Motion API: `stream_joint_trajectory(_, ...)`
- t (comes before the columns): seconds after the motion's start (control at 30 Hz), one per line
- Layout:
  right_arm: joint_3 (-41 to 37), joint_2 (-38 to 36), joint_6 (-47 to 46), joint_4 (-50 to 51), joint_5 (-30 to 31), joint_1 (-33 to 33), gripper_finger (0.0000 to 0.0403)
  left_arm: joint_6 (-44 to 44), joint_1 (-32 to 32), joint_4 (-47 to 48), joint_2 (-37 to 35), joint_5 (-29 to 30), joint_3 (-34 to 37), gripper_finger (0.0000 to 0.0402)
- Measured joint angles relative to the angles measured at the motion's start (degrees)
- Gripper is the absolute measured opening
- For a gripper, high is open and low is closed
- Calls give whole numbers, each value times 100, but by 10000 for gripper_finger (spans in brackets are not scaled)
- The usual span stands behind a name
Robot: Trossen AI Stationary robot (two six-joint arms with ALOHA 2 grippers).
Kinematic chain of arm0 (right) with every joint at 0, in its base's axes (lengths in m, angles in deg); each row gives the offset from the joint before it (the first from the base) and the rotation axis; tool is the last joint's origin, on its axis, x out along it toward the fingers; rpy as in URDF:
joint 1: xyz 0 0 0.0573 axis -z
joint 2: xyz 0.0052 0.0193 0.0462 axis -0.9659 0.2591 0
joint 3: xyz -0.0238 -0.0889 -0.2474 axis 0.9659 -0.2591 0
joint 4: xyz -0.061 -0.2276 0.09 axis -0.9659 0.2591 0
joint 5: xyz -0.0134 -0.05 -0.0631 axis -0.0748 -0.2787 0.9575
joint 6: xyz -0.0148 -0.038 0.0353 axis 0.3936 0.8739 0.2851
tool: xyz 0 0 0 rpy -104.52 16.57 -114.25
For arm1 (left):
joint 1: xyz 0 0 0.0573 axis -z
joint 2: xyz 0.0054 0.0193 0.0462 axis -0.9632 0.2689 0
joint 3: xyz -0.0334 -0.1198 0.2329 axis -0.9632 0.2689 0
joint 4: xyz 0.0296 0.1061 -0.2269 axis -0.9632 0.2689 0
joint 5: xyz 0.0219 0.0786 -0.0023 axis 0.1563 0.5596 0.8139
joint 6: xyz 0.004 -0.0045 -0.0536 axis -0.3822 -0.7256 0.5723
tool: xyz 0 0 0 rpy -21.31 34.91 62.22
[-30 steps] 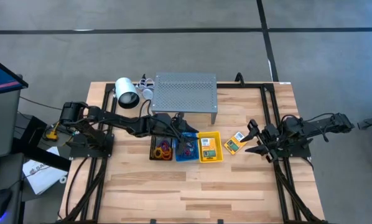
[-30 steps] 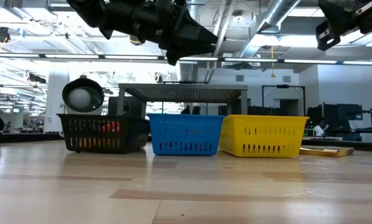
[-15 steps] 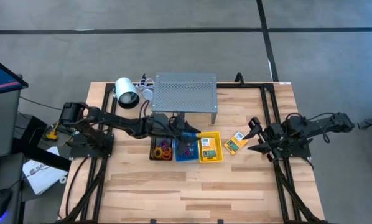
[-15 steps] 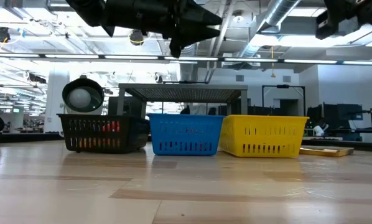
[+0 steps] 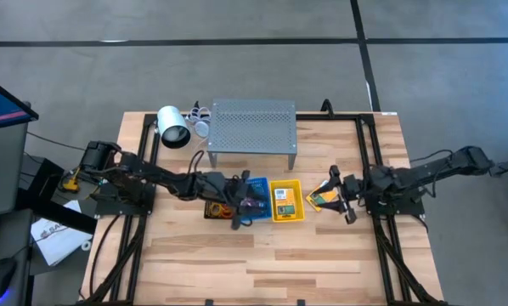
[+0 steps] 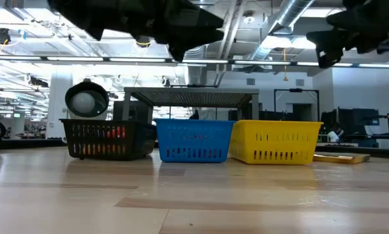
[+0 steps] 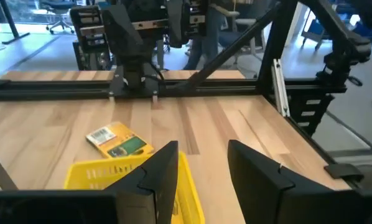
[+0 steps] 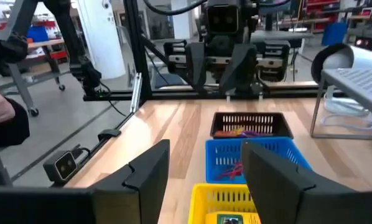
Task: Pick & Place Office Desk Supplies
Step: Put the yellow crayon box into the yellow basket
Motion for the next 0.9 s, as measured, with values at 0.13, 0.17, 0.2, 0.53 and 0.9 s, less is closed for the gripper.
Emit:
stream_joint_trajectory(0.13, 2, 143, -523, 91, 222, -24, 193, 116, 130, -564, 0, -4, 331, 136)
stream_joint_trajectory(0.17, 2, 229, -697, 111, 303, -41, 193, 116, 165, -673, 0, -4, 393, 136)
stream_joint_trajectory(0.2, 2, 307, -841, 157, 328, -74, 193, 116, 193, -792, 0, -4, 451, 136)
stream_joint_trajectory(0.53, 657, 1651, -1668, 947, 1673, -1143, 193, 141, 250, -975, 0, -2, 548, 136)
stream_joint_trajectory(0.9, 1305, 3074, -3202, 2837, 2734, -1783, 193, 162, 281, -897, 0, -2, 548, 136)
